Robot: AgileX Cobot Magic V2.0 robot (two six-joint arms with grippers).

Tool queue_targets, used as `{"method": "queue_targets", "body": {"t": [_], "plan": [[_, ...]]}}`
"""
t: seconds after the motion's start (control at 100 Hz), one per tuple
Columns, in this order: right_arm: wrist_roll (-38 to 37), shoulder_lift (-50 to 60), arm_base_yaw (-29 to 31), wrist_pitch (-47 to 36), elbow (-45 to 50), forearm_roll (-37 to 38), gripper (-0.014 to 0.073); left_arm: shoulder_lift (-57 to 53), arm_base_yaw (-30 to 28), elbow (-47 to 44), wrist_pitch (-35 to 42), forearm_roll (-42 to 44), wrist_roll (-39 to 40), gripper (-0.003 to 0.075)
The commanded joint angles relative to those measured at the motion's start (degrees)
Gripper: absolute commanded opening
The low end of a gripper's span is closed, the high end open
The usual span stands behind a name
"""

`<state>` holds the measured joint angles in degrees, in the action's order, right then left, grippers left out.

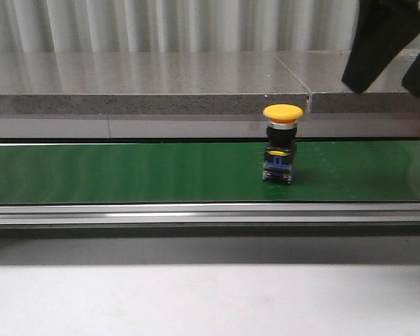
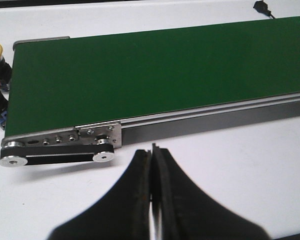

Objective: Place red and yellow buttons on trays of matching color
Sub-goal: 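Lower the right gripper onto the yellow button at the belt end, then carry the yellow button with the right gripper onto the yellow tray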

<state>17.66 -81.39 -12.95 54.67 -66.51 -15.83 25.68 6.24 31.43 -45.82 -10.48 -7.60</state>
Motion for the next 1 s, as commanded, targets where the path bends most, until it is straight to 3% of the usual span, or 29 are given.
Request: {"method": "queue_targets", "body": {"t": [0.0, 0.59, 0.66, 0.86, 0.99], "plan": [[5.47, -0.95, -1.44, -1.86, -1.47, -0.99, 0.0614, 0.30, 0.47, 1.49, 3.57, -1.16, 0.09, -0.0020], [11.22, -8.72, -3.13, -15.60, -1.47, -4.58, 0.0606, 0.30, 0.47, 1.49, 3.57, -1.16, 0.09, -0.0020], [11.22, -8.72, -3.13, -15.72, -1.47, -4.58, 0.0539, 0.30, 0.47, 1.49, 3.57, -1.16, 0.09, -0.0020], [10.75, -8.60, -3.13, -15.62, -1.47, -4.77, 0.0183, 0.30, 0.47, 1.49, 3.57, -1.16, 0.09, -0.0020], [8.99, -8.00, -2.91, -15.35, -1.47, -4.77, 0.0076, 0.30, 0.47, 1.49, 3.57, -1.16, 0.09, -0.0020]]}}
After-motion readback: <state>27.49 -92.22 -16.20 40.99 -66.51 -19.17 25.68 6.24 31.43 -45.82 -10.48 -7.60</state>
